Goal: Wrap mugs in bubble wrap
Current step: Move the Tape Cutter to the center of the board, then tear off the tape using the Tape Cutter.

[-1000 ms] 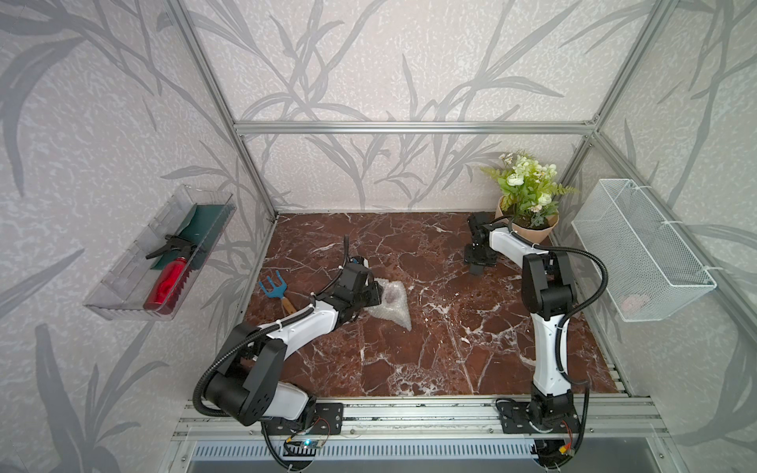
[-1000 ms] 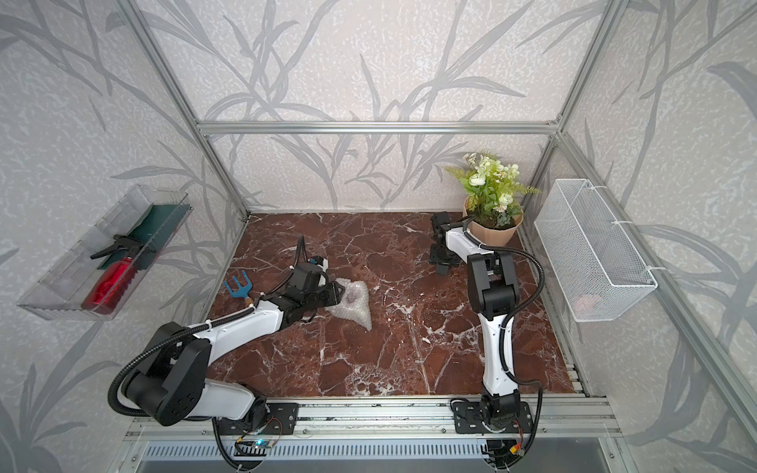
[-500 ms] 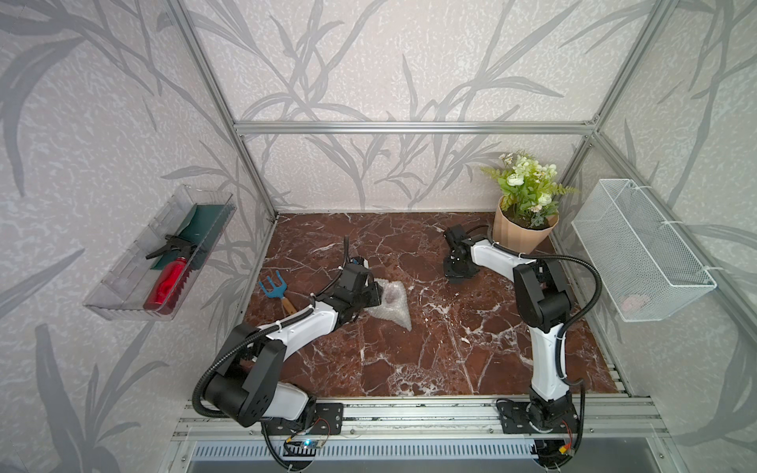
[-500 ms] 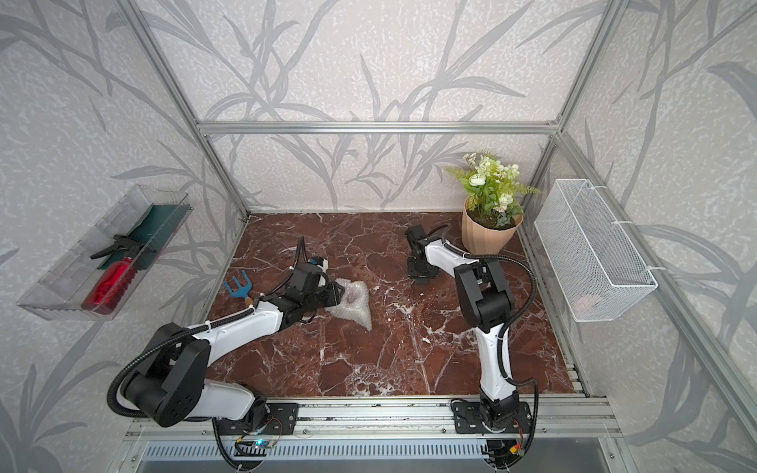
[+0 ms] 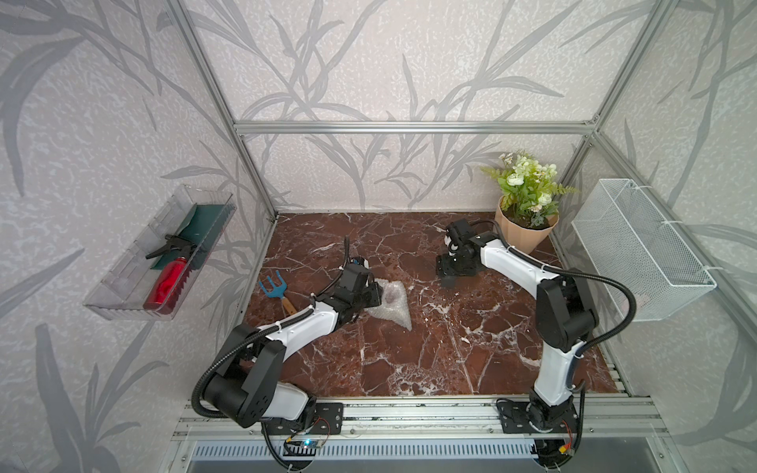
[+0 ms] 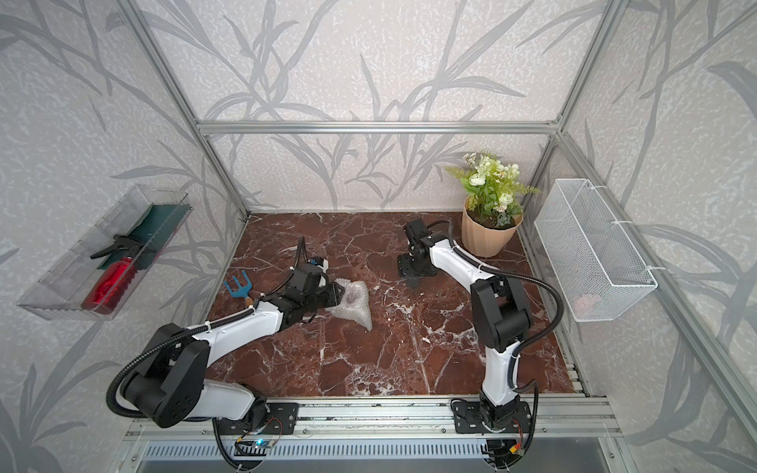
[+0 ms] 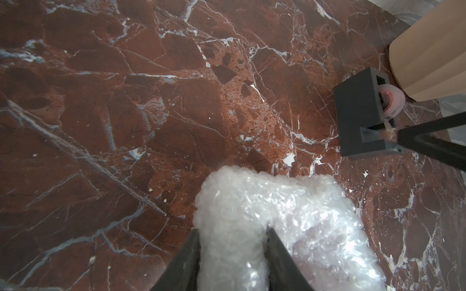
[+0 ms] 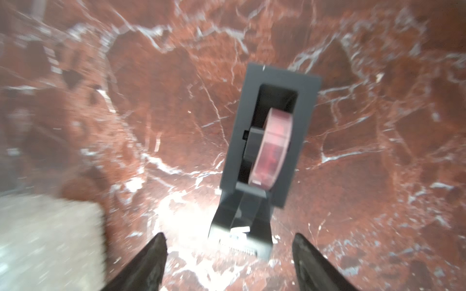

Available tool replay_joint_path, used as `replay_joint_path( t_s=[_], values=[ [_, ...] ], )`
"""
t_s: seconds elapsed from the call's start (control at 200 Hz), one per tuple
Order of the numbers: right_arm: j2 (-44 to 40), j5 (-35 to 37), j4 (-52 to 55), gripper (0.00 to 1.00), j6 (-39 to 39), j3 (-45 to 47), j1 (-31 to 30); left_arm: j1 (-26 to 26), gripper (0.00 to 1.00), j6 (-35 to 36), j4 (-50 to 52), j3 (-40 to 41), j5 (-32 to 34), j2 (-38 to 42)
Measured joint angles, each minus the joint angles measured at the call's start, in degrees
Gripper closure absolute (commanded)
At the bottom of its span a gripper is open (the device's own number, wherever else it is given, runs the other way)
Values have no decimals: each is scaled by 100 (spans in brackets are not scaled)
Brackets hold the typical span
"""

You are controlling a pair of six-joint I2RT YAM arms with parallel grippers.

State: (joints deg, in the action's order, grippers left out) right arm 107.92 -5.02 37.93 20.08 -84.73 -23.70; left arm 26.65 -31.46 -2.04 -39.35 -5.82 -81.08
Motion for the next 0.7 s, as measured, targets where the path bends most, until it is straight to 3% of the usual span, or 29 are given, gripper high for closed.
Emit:
replay_joint_path(
  t_s=[0.145,0.275,0.705],
  values=[
    [-177,-629,-424,37,-50,330,450,9,61,0,2,17,17,11],
    [35,-1176,-726,40,-20,459,743,15,60,4,9,17,22,13],
    [96,-1910,-1128,46,262,750,713,31,60,44,48,17,37,31]
  ],
)
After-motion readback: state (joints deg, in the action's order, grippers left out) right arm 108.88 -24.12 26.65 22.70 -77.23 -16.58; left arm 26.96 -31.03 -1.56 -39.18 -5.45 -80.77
